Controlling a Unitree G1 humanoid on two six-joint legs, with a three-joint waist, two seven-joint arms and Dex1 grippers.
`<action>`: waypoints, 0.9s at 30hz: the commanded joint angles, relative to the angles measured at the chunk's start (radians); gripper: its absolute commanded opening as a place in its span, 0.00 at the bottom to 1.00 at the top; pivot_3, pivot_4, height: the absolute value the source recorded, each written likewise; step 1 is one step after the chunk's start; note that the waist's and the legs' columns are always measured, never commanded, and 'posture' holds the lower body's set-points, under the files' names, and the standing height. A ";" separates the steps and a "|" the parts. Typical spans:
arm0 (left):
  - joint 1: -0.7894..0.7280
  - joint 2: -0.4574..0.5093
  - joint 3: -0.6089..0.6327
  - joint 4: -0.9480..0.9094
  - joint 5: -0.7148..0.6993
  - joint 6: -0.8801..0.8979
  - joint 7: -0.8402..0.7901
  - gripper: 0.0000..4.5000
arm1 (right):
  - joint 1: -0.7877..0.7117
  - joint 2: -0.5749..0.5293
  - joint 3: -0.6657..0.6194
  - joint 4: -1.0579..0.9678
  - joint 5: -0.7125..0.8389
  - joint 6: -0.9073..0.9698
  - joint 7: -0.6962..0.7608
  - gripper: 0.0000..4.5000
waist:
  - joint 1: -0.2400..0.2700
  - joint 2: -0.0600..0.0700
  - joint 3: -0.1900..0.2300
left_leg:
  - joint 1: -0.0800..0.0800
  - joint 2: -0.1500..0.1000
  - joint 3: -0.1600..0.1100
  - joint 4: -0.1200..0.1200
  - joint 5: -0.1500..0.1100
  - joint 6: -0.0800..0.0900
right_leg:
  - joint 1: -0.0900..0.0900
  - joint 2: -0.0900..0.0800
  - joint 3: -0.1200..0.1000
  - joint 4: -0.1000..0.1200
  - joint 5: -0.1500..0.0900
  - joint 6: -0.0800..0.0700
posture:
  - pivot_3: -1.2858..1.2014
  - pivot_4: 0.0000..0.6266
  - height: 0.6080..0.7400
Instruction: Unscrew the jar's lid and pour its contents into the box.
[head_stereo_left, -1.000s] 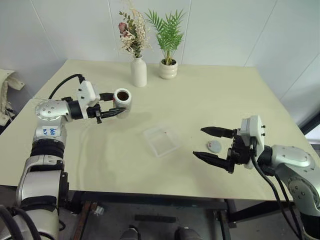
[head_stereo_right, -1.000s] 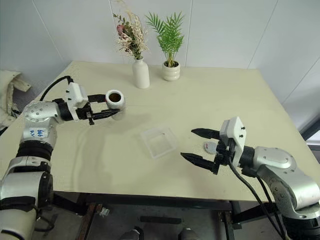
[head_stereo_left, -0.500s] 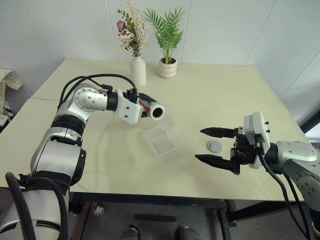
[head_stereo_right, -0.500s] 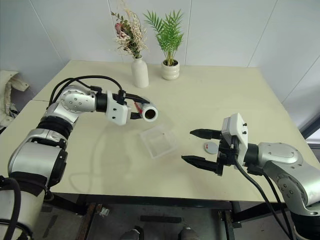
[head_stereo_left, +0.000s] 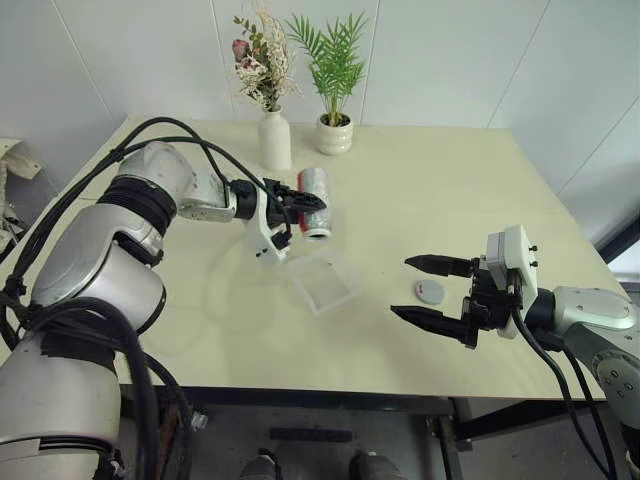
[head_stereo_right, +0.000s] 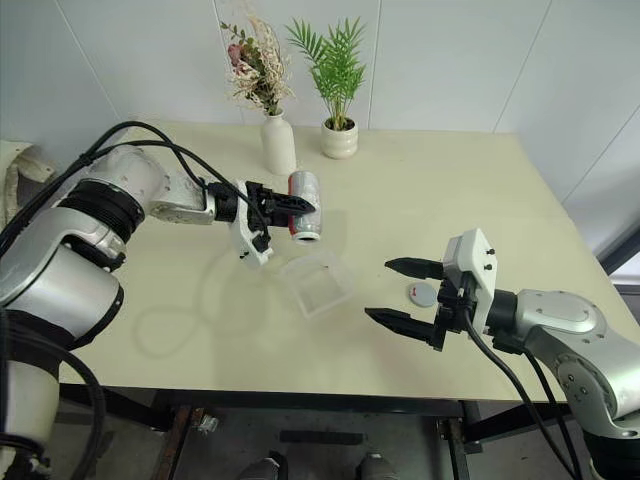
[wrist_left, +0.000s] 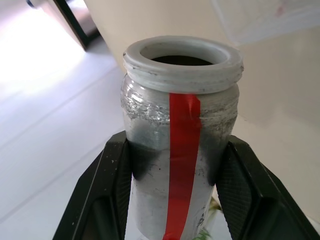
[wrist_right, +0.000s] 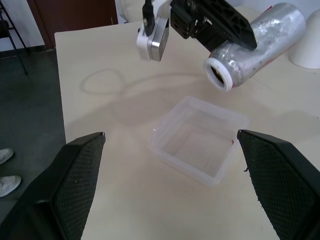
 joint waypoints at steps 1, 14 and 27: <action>-0.075 -0.011 -0.084 0.000 0.078 0.047 0.187 0.46 | -0.029 -0.020 -0.019 -0.008 0.002 -0.010 0.004 0.99 | 0.001 -0.002 0.001 | 0.000 0.000 0.000 0.000 0.000 0.000 | 0.000 0.000 0.000 0.000 0.000 0.000 | 0.52 0.24 1.00; -0.113 -0.038 -0.250 -0.009 0.201 0.251 0.453 0.46 | -0.053 -0.015 0.002 0.020 -0.023 -0.014 0.022 0.99 | 0.003 -0.003 0.002 | -0.001 0.000 0.002 0.001 -0.001 0.000 | -0.001 0.000 0.001 0.000 0.000 0.000 | 0.52 0.24 1.00; -0.069 0.049 -0.277 -0.187 0.242 0.428 0.585 0.46 | -0.052 -0.019 -0.006 0.023 -0.025 -0.015 0.026 0.99 | 0.000 -0.003 0.001 | 0.000 0.000 0.002 0.001 -0.001 0.000 | -0.001 0.000 0.001 0.002 0.000 0.000 | 0.52 0.24 1.00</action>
